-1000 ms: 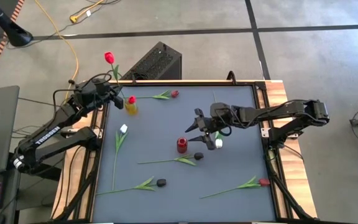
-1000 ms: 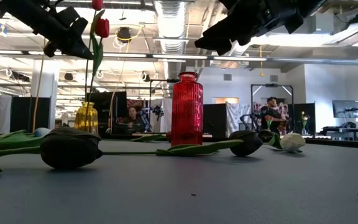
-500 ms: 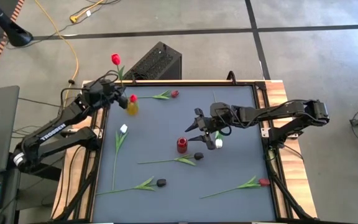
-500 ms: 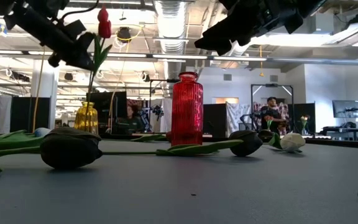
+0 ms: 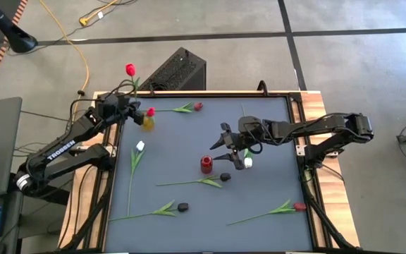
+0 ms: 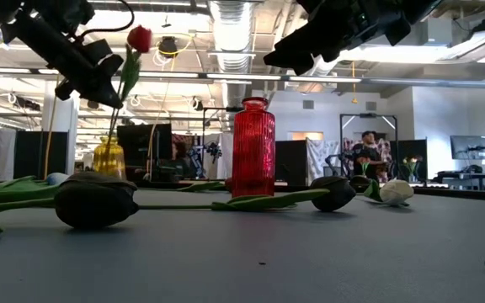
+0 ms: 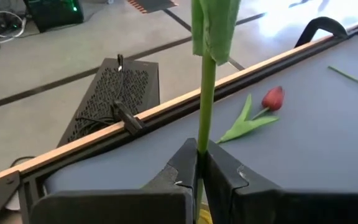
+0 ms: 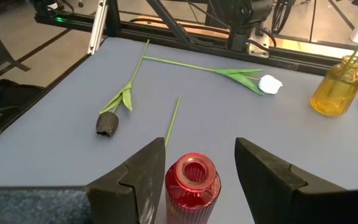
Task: Sort flowers into vase by color
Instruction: Put the red tulip into the yellow vase, then put the left white tulip into the yellow vase
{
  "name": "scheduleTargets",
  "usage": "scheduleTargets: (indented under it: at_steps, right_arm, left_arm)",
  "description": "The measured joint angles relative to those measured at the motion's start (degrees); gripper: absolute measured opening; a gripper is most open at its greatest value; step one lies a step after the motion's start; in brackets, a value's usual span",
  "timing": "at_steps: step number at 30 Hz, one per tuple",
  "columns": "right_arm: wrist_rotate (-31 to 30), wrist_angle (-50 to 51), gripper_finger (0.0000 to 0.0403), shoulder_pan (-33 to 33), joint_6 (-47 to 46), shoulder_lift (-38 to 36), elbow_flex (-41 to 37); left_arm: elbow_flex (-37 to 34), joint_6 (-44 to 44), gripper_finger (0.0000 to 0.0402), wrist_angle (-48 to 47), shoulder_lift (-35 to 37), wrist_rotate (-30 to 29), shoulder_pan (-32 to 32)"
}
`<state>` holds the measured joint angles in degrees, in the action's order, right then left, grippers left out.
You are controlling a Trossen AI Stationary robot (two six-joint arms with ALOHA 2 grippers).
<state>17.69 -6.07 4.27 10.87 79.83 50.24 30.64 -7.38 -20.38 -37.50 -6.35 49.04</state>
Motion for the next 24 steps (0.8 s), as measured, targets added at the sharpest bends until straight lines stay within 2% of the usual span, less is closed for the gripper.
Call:
scheduleTargets:
  at_steps: [14, 24]
  right_arm:
    - [0.02, 0.00, 0.0218, 0.00, -0.39, 0.00, 0.00]
    - [0.02, 0.00, 0.0218, 0.00, -1.14, 0.00, 0.00]
  left_arm:
    - [0.01, 0.22, 0.0103, -0.39, 0.00, 0.15, -0.02]
    - [0.45, -0.85, 0.0128, -7.73, 0.02, 1.92, -0.02]
